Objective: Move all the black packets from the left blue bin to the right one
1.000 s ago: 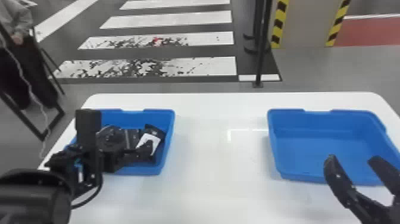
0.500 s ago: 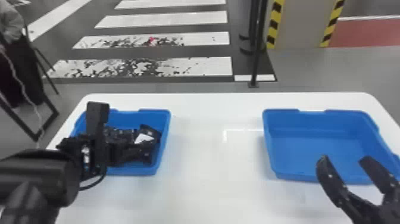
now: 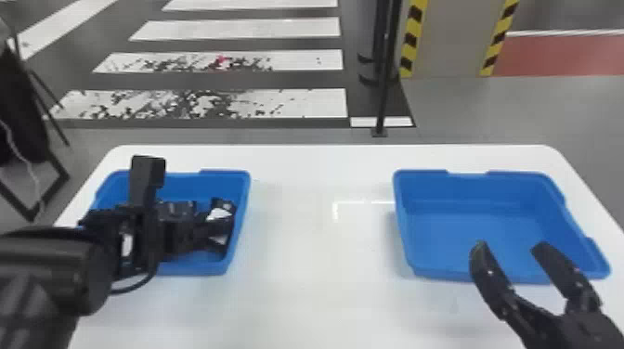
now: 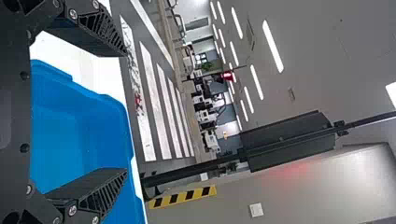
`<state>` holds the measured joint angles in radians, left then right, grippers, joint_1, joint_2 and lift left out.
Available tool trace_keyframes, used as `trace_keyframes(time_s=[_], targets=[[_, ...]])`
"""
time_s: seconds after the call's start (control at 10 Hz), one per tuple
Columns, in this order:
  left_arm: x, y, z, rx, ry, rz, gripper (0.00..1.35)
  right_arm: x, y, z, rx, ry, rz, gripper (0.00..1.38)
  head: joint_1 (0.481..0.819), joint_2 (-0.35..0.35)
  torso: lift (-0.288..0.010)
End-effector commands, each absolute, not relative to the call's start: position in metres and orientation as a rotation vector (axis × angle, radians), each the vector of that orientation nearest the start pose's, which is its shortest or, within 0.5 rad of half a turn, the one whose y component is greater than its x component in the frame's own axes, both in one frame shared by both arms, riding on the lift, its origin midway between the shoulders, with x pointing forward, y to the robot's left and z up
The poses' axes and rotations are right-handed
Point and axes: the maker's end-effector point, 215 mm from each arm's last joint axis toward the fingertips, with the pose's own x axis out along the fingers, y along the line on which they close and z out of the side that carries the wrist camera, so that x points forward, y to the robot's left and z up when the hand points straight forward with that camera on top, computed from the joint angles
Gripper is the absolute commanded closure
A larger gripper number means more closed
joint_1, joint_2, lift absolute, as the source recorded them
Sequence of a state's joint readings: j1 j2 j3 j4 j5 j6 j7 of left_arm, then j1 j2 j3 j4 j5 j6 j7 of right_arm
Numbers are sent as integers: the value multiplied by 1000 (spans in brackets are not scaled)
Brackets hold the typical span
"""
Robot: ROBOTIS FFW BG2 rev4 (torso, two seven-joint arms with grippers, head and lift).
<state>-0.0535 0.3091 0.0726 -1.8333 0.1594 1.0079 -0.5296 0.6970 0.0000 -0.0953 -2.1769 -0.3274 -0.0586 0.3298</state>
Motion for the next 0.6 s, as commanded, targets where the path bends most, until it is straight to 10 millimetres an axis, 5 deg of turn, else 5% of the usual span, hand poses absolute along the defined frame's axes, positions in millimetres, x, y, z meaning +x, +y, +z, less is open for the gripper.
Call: trace_keyframes(time_s=[0.0,0.3,0.5], targets=[[531,269,-421,9,700,-401,1095,383,-213,-311,272,-25,230,154,695,55,-185],[527,281,-401,41,665,-384,1214,383,-213,-312,282,-22,231,154,695,72,-185],[509,295,-359,45,593,-363,1214,384,-213,-309,280,-29,232,154,695,86,-185]])
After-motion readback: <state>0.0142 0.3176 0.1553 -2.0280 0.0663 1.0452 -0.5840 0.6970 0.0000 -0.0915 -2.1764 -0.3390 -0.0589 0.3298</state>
